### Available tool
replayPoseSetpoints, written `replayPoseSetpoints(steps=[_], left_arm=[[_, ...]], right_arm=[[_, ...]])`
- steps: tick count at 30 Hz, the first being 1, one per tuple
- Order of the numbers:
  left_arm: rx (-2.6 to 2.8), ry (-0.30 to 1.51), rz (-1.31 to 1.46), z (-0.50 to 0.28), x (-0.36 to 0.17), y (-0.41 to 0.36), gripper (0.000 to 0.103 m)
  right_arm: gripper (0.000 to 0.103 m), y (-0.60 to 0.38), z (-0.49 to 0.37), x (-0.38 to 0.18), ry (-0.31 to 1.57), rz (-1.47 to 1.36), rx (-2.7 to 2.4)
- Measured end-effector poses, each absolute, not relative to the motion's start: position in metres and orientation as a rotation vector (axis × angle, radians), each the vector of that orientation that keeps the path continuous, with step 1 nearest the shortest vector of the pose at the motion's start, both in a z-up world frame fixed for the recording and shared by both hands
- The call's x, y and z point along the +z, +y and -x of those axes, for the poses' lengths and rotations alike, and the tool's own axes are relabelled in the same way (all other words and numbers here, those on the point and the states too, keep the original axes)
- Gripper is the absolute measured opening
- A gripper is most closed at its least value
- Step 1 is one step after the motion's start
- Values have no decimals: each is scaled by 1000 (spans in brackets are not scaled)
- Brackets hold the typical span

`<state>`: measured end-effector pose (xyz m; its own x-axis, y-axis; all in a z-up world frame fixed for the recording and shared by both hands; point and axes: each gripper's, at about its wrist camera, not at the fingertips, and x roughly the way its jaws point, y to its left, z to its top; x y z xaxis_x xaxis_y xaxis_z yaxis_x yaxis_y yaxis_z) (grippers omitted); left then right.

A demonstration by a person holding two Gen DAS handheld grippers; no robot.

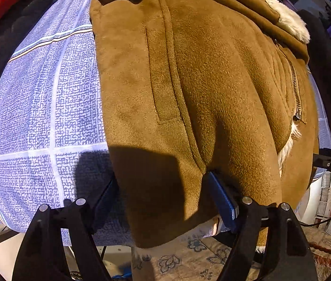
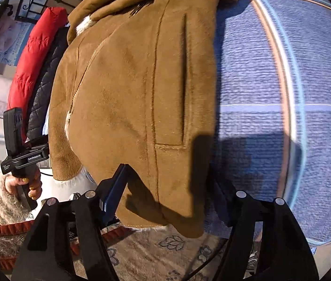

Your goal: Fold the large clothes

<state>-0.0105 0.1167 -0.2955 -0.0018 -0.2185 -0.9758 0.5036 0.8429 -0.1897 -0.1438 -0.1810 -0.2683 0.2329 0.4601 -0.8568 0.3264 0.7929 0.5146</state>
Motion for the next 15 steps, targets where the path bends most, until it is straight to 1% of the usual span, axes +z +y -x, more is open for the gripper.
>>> replayPoseSetpoints(steps=[2,3,4,5,6,7,10,13,15], left_arm=[[-575,1490,-201,6,-298,121,74],[-596,1494,-198,6,-295,121,62],[-608,1489,-209,7,-291,122,53],[-618,1475,-220,9,-286,123,44],[-610,1458,-231,9,-280,125,23],[-604,1460,-209,8,-275,131,20],[-607,1441,-22,0,-247,160,16],[-646,1389,73,6,-208,188,16],[-666,1371,75,14,-189,203,16]], right_arm=[[67,-179,138,-278,1370,-711,91],[66,-180,139,-281,1365,-740,83],[43,-182,140,-279,1357,-757,87],[39,-182,142,-276,1340,-794,125],[27,-182,145,-270,1326,-803,126],[23,-184,148,-264,1313,-807,135],[19,-192,160,-235,1235,-849,167],[16,-210,176,-192,1120,-905,173],[16,-225,185,-170,1087,-917,146]])
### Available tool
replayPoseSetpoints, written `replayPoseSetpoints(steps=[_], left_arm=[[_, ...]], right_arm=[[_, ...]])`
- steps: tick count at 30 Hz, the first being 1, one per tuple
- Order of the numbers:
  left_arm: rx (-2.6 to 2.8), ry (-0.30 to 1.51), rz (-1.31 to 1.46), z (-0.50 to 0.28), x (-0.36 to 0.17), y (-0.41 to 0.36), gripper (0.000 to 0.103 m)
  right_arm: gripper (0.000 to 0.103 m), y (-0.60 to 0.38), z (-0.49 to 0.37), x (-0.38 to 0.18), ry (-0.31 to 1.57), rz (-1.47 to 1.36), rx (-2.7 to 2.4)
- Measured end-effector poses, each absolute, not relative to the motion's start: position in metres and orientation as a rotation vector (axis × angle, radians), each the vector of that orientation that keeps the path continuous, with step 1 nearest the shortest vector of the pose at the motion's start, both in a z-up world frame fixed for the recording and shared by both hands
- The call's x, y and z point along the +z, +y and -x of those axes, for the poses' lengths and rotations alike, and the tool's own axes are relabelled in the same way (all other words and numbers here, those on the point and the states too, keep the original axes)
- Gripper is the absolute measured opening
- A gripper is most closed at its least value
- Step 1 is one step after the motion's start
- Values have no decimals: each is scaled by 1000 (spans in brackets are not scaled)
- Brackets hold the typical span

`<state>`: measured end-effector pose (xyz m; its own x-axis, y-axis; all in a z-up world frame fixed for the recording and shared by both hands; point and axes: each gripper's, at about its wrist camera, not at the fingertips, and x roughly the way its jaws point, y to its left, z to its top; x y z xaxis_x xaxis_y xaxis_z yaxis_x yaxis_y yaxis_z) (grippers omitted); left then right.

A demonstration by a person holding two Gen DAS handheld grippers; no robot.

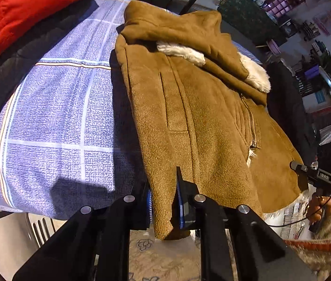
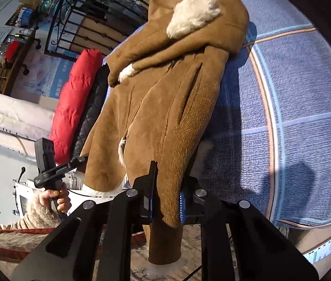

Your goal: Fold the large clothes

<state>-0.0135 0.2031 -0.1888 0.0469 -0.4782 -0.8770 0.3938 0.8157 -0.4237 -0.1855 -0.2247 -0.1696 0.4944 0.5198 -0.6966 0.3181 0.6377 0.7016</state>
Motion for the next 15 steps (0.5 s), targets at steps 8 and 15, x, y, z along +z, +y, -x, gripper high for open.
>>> replayPoseSetpoints(steps=[8,15], left_arm=[[-600,1494,89,51,-224,223,15],[-581,1502,111,22,-214,222,15]], right_arm=[[15,-224,231,-184,1167,-1033,119],[14,-237,240,-181,1155,-1136,86]])
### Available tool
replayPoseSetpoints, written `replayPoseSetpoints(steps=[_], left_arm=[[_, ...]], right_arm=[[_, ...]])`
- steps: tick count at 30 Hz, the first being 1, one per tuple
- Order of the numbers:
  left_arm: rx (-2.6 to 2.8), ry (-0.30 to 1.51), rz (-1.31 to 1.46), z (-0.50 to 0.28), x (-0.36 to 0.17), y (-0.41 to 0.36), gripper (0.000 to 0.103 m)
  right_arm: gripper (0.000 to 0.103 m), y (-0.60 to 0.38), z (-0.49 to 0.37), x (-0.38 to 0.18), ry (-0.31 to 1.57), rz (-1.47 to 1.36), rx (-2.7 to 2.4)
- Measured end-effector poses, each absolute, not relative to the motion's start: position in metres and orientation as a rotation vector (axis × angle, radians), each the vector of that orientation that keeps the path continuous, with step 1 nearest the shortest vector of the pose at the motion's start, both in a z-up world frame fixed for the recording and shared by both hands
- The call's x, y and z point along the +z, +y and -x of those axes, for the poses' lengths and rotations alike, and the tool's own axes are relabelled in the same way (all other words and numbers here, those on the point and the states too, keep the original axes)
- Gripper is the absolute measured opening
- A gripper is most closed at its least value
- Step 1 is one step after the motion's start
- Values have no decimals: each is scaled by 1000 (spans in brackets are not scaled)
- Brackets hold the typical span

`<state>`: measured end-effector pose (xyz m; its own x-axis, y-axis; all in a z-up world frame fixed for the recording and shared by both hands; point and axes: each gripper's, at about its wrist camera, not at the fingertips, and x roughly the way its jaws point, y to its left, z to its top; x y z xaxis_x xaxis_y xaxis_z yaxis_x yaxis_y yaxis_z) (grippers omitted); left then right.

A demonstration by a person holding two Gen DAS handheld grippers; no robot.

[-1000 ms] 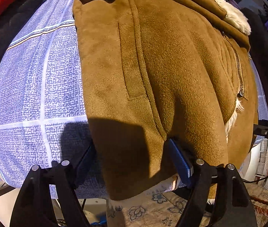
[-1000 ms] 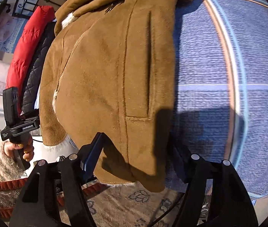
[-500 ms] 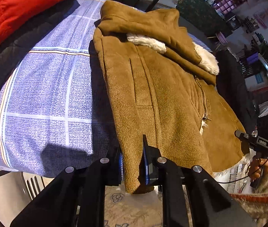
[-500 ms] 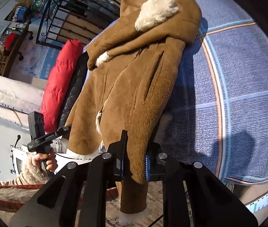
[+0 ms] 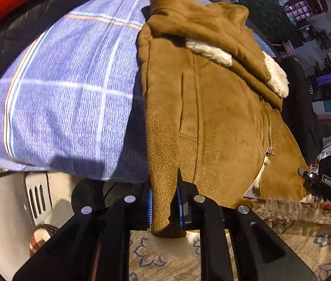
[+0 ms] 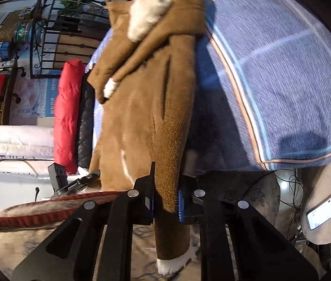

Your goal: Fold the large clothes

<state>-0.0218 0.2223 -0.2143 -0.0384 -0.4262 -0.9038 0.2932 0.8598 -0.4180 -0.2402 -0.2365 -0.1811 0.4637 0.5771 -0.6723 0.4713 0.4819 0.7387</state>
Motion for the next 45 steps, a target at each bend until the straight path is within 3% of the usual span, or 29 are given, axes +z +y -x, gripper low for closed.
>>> replayPoseSetpoints(steps=[6,11,18,23,27,33,36,37,41,45], left_arm=[[-609,1297,111,-54,-124,178,15],[-605,1188,66,-135,-99,120,16],[-524,1269,53,-244,-154,64,16],[-463,1406,24,-283,-228,39,19],[-430,1475,91,-302,-253,37,20],[-512,1498,323,-312,-232,69,37],[-462,1392,325,-309,-195,100,64],[-445,1347,332,-306,-182,112,67],[-472,1248,216,-266,-146,118,69],[-696,1185,-48,-180,-137,48,71]], right_arm=[[14,-273,180,-112,1016,-1100,144],[14,-313,98,-91,939,-1144,103],[14,-377,13,-144,897,-1478,-99],[15,-388,-30,-192,962,-1543,-266],[15,-395,-45,-228,955,-1606,-353],[15,-401,-51,-247,938,-1656,-428],[15,-403,-59,-244,966,-1629,-448],[15,-403,-60,-243,969,-1623,-453],[15,-401,-60,-250,945,-1654,-498],[17,-399,-57,-249,936,-1687,-520]])
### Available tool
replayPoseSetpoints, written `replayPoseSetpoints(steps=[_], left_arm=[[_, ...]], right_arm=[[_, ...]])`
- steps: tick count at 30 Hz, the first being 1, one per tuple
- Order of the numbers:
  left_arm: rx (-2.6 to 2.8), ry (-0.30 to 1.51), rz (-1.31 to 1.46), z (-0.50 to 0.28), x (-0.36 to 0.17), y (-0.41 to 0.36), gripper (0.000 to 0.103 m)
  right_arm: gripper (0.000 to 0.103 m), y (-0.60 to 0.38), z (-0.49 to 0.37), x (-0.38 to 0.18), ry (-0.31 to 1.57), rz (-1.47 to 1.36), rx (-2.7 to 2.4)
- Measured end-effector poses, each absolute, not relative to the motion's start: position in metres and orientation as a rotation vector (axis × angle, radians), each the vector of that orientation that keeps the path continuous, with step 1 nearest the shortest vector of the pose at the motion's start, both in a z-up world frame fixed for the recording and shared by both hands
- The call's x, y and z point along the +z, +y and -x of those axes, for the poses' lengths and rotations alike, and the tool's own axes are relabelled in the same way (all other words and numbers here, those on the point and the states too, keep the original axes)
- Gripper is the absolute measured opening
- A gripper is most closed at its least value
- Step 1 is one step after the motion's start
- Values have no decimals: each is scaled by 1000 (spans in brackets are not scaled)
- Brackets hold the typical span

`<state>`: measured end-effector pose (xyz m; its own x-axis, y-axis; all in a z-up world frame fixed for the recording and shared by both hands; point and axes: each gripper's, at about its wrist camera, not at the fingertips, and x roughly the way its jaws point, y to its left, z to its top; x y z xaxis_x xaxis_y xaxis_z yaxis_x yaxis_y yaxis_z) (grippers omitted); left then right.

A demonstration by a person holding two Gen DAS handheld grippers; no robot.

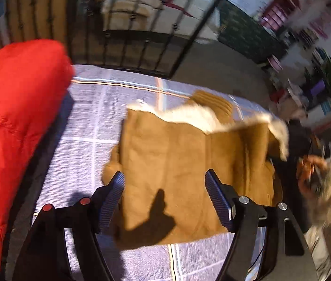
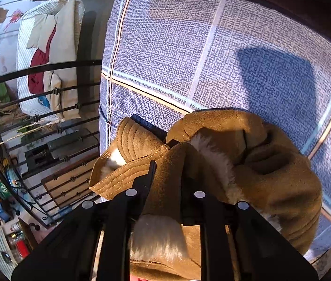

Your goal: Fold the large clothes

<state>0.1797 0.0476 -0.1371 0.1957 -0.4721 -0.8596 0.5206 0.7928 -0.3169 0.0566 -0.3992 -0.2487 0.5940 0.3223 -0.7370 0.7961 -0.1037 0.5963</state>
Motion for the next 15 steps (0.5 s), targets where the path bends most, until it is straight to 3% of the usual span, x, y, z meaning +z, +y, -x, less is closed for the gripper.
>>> replayPoseSetpoints(steps=[5,8,10,12,15], left_arm=[[-871,1144,-334,-86,-168,-49,72],[-858,1136,-403,-79,-186,-79,72],[-806,1136,-424,-93,-194,-90,72],[-784,1207,-386,-119,-207,-97,74],[-770,1241,-373,-147,-216,-111,76]], right_arm=[[26,-403,-50,-236,959,-1702,-456],[43,-412,-44,-210,944,-1632,-396],[60,-418,-33,-189,905,-1588,-362],[61,-422,-18,-163,873,-1477,-370],[61,-393,-8,-114,903,-1069,-316]])
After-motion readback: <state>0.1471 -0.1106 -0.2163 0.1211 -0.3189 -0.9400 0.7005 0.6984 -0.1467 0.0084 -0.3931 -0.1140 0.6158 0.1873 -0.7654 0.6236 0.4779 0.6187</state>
